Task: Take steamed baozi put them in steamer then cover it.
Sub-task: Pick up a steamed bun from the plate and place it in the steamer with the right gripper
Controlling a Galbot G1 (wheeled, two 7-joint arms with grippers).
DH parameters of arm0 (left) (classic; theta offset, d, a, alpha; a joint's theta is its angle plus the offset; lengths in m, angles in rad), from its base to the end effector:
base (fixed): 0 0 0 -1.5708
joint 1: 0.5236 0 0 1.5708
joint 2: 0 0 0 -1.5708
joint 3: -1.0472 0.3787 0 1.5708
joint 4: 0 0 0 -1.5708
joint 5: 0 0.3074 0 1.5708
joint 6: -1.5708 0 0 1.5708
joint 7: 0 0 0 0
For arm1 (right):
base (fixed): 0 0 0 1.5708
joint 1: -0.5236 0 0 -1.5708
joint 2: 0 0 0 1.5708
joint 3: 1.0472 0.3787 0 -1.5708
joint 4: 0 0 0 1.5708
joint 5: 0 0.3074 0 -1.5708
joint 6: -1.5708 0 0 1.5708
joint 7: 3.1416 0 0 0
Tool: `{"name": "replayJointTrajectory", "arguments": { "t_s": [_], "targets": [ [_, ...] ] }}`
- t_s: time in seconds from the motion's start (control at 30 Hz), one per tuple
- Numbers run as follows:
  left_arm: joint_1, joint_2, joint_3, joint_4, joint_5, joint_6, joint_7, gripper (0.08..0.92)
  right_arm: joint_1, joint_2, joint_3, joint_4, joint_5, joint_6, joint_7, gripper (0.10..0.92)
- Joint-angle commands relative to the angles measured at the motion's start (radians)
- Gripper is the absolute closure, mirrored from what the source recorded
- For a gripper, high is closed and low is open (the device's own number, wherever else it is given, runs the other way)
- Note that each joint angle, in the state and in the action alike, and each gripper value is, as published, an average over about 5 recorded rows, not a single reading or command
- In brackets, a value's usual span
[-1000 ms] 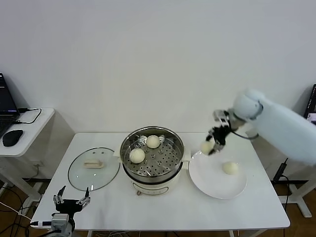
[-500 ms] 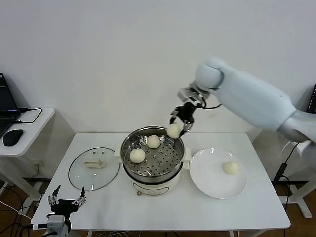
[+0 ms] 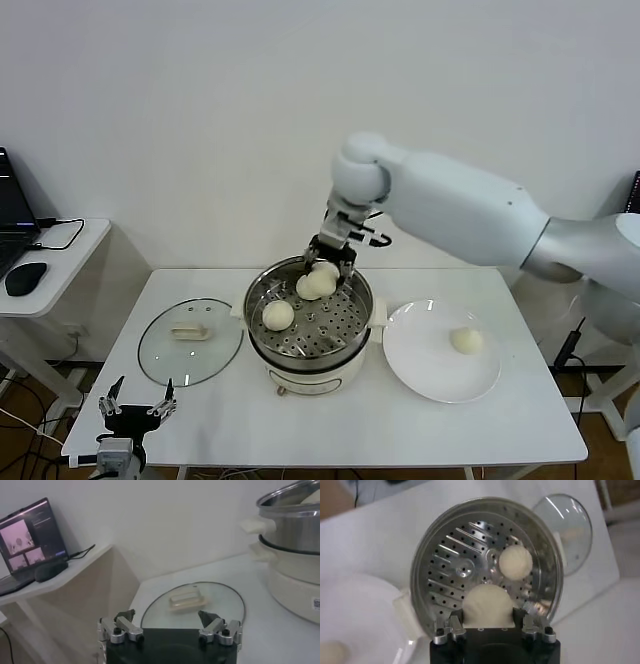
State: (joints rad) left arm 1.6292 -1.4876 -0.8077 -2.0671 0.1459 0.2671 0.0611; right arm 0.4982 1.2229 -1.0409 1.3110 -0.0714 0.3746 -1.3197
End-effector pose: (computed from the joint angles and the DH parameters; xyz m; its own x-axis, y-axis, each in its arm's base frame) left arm 0.0930 0.0948 -0.3308 -0.9198 -0.2328 0.3160 -0.1187 0.9324 0.3413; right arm 0.5314 0.1233 -0.0116 -0.0917 -0.2079 0.9738 -0.2152 -0.9507 -0.2232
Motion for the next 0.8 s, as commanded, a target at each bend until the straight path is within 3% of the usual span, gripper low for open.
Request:
{"name": "replayJointTrajectory", "arguments": {
  "t_s": [0.03, 0.8],
  "targets": [
    [0.003, 0.001, -0.002, -0.002, 0.0, 0.0, 0.001, 0.177, -0.011, 0.031, -0.068, 0.078, -0.029, 0.09, 0.034, 0.423],
    [-0.006, -0.003, 0.002, 0.014, -0.002, 0.0, 0.004, 0.177, -0.106, 0.047, -0.106, 0.07, -0.175, 0.118, 0.1, 0.423]
  ]
}}
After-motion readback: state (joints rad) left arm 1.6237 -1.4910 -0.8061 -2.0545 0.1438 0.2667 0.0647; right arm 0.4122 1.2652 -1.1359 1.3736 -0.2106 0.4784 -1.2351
